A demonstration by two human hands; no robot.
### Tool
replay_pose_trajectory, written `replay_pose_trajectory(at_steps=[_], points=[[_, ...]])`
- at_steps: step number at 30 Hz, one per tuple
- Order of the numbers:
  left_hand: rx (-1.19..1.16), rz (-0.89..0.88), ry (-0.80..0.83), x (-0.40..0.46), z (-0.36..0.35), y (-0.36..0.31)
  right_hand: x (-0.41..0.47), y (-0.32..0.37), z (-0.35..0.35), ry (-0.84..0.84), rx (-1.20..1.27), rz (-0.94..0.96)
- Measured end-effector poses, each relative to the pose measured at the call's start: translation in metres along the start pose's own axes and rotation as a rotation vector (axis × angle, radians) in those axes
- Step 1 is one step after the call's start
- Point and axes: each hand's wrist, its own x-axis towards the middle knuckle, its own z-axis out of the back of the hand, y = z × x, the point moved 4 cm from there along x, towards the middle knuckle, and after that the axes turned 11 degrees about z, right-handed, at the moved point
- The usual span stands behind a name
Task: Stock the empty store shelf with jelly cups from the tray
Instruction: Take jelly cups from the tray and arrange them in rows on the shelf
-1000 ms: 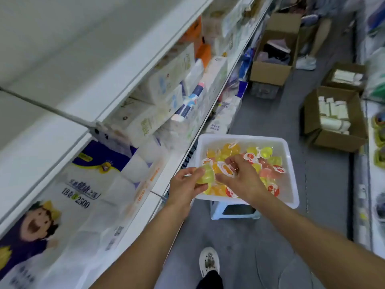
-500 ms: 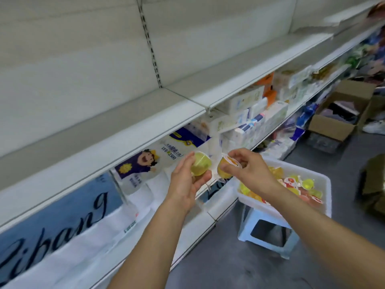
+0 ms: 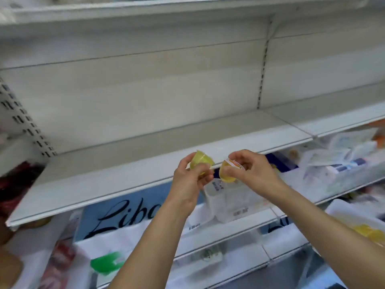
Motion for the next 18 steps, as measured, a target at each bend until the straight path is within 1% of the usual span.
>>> replay_pose_trajectory(at_steps=[3,7,11,16,18], points=[[0.001,-0.025,-0.067,0.000,0.053,-0.031,0.018,0.021,-0.053,0.048,0.036,0.025],[0.076,-0.080,-0.208,0.000,0.146,-0.084,0.046,0.052,-0.150,0.171,-0.030,0.096],[0.119,-0.175,-0.321,-0.004,0.225,-0.130,0.067,0.075,-0.237,0.295,-0.097,0.144],[0.075,-0.257,-0.434,-0.012,0.310,-0.174,0.088,0.095,-0.335,0.381,-0.192,0.253],[0.074,-0.289,-0.483,-0.015,0.337,-0.187,0.098,0.104,-0.369,0.391,-0.221,0.292]])
